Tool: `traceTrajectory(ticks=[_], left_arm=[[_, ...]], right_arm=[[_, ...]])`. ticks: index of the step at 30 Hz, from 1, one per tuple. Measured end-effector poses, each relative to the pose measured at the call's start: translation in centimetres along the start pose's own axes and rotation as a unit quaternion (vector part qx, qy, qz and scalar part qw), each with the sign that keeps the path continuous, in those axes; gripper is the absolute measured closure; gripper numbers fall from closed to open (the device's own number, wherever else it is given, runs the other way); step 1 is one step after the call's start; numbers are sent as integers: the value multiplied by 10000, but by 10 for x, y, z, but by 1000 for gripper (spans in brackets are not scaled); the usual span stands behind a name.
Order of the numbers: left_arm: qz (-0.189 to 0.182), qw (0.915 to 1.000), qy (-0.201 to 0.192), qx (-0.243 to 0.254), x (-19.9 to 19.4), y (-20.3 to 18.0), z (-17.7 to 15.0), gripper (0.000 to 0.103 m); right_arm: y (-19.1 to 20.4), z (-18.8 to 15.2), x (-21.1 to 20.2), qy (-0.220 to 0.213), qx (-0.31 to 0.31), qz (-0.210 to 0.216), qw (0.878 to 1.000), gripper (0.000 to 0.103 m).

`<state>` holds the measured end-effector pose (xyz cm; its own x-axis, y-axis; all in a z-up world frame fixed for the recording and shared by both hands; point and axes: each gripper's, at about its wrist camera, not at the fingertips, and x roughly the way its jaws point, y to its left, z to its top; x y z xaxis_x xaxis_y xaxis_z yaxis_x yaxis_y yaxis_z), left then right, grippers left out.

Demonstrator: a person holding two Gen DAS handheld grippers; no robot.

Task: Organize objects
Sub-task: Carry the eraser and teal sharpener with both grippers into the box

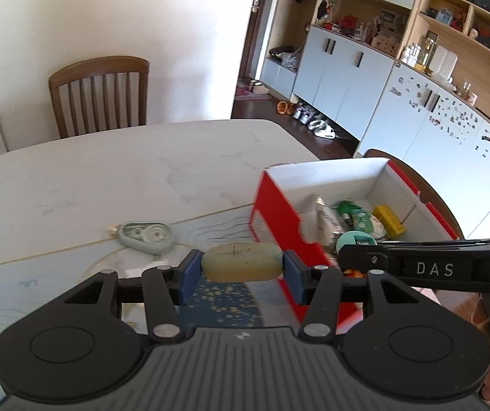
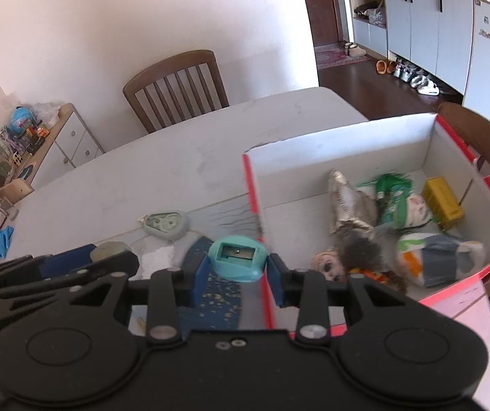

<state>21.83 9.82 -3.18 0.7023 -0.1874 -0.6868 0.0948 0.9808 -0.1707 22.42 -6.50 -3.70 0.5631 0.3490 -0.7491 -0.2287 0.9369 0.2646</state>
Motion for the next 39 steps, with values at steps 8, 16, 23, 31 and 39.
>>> traceTrajectory(ticks=[8,16,23,31,39], left_arm=[[-59,9999,34,108,15,-50,5,52],[-98,9997,95,208,38,-95,12,52],[-112,9988,283,396,64,-130,15,52],[-54,9967,640,497,101,-157,16,52],[92,9936,992,533,135,-165,18,52]], right_arm=[[-45,5,-12,-5,-48,-4,10000,68],[-93,13,-19,-58,-51,-14,10000,68],[-129,23,-19,-74,-193,-61,9998,68],[-151,46,-3,11,-587,-43,9983,68],[-155,65,35,360,-822,24,9960,68]])
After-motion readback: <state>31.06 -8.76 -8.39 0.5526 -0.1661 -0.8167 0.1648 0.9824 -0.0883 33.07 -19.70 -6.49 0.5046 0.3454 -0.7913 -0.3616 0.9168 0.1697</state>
